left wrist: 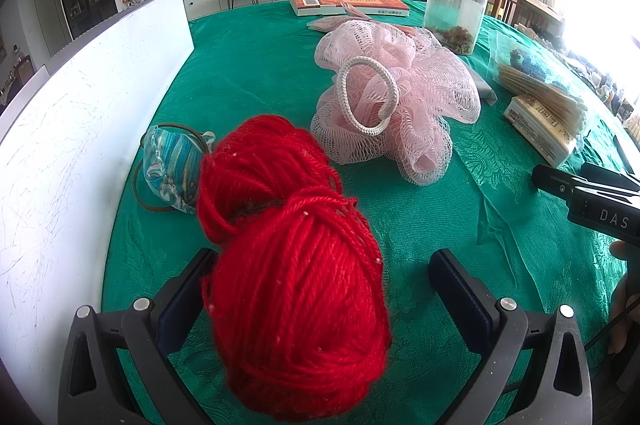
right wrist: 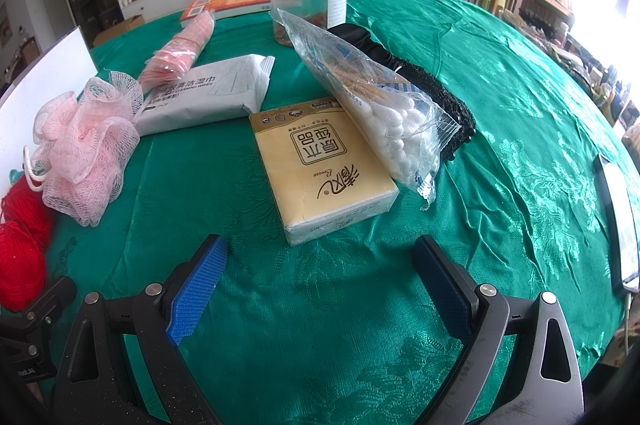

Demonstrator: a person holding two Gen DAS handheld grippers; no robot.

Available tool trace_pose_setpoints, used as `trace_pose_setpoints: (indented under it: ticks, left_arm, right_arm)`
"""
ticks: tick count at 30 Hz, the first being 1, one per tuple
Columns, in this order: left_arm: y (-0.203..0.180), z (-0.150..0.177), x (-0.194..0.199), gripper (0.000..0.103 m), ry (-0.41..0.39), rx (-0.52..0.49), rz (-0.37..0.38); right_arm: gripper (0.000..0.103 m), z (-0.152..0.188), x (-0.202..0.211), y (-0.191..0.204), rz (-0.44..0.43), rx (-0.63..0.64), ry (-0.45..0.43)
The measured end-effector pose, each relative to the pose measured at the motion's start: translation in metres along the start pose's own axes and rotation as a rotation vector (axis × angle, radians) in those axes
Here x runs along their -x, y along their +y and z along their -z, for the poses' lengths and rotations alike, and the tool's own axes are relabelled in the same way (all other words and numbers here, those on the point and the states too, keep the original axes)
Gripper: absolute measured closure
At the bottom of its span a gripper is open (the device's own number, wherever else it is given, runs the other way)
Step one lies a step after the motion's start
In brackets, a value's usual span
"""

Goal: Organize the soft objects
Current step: 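Lift the red yarn ball with the left tool toward the white box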

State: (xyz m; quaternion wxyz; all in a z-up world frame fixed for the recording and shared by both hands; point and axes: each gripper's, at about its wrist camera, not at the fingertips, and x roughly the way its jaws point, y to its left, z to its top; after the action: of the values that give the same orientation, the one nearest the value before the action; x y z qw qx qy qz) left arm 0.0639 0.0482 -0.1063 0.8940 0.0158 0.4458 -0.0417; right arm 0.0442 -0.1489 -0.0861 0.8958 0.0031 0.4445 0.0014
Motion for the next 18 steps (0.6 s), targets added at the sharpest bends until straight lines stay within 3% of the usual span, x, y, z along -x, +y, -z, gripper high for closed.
trace_pose_setpoints:
  ticks: [18]
  left_arm:
    - [-0.0005,0.0002,-0.0002,0.0,-0.001,0.001,-0.001]
  right_arm:
    - [0.007,-0.0012,-0.0009,-0.0009,0.0,0.0,0.0]
